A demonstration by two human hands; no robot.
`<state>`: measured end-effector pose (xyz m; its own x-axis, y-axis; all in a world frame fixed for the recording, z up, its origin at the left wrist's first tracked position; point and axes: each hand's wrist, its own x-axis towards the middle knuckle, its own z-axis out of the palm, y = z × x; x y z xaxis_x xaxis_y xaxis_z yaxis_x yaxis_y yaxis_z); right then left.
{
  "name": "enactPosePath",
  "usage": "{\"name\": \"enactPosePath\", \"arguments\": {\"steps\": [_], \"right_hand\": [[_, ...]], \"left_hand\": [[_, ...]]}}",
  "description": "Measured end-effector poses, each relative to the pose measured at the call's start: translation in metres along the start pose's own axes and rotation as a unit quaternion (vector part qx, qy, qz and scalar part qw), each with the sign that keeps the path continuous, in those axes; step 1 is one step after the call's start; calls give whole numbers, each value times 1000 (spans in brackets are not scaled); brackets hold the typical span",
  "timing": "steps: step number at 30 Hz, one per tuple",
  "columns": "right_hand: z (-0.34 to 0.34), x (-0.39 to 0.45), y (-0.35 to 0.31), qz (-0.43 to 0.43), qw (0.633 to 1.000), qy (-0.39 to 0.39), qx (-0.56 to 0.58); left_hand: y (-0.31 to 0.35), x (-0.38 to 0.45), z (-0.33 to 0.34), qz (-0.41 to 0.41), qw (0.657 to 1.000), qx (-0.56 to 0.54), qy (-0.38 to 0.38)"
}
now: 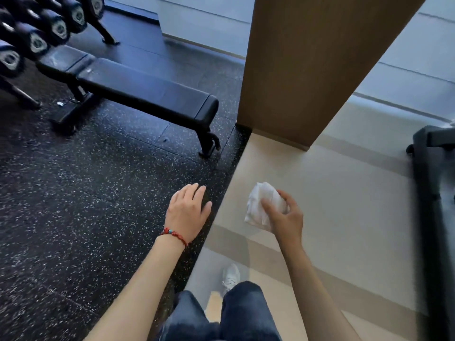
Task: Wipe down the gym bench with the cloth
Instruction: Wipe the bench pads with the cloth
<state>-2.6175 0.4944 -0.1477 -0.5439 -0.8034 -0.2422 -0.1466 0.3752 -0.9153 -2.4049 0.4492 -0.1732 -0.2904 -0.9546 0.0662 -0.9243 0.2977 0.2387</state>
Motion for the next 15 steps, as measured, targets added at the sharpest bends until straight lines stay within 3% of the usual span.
{"name": "enactPosePath", "arguments": {"steps": [11,15], "right_hand": [[110,127,-65,-20,992,-117,-38],[170,169,-82,-16,992,-117,-39]], "left_hand": [[-67,126,-6,-86,996,0,19],[-115,182,-2,-87,996,-2,18]]}}
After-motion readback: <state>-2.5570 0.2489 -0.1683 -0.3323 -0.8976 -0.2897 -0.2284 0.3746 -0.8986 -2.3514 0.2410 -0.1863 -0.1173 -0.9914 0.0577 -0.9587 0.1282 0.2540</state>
